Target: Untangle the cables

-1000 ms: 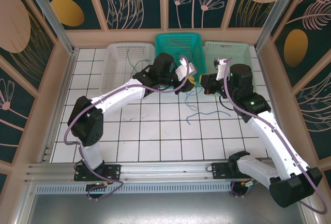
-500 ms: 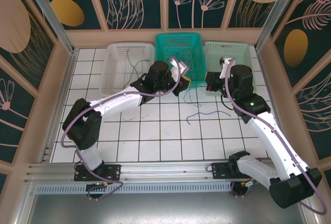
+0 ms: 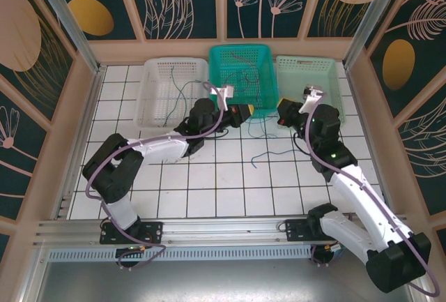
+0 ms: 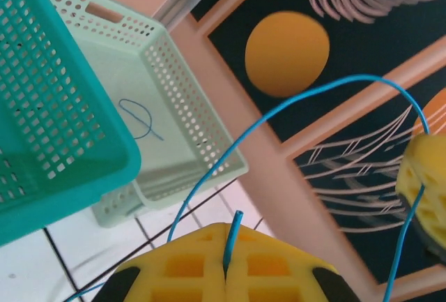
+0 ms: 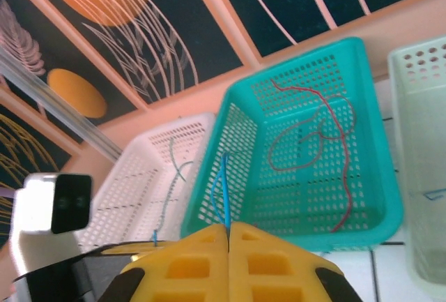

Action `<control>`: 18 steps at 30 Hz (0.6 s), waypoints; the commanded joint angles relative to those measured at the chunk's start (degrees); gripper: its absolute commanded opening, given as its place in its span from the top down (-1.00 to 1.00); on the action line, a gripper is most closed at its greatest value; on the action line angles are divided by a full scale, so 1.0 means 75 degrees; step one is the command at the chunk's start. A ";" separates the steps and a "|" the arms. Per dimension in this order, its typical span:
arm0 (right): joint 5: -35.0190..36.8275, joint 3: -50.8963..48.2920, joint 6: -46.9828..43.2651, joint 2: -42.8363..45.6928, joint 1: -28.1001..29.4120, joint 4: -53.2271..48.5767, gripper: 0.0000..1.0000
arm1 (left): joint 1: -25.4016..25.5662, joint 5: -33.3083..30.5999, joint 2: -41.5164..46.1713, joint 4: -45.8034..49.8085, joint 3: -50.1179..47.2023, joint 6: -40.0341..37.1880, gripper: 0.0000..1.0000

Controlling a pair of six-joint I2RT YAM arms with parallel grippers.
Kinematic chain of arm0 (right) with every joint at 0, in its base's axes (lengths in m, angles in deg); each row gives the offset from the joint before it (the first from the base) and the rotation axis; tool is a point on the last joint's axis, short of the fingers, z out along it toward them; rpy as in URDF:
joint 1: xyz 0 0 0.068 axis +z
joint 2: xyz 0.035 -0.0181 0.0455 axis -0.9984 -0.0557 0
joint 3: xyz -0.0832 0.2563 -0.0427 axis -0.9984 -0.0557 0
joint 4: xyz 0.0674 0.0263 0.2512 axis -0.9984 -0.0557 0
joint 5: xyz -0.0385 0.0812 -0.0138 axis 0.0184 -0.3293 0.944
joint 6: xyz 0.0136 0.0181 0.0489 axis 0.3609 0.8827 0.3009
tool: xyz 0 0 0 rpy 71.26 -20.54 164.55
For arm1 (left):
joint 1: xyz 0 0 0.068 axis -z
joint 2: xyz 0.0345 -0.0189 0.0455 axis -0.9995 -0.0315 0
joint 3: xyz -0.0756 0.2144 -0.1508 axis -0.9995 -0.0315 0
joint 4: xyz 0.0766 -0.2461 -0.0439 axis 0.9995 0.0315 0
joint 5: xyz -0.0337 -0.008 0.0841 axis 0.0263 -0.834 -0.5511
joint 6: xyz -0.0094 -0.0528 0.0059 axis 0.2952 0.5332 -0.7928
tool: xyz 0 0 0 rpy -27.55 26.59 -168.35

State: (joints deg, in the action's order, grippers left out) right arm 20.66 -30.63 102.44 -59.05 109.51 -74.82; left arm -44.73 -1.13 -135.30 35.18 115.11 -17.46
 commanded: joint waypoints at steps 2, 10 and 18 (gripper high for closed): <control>0.0489 -0.0675 0.0189 0.0509 0.0486 0.1826 1.00 | 0.0003 -0.0709 -0.0120 -0.2640 -0.0604 0.2093 1.00; 0.1461 -0.2433 0.1399 0.0908 0.0934 0.4903 1.00 | 0.0286 -0.1108 -0.0461 -0.4161 -0.0750 0.3346 1.00; 0.1072 -0.2205 0.0925 0.0626 0.0981 0.5308 1.00 | 0.0772 -0.1132 -0.0638 -0.4762 -0.1026 0.4119 1.00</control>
State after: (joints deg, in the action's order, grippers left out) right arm 29.23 -49.05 110.36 -54.15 116.28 -40.94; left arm -40.19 -8.63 -139.12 4.91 108.40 9.78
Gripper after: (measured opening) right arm 0.048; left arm 0.060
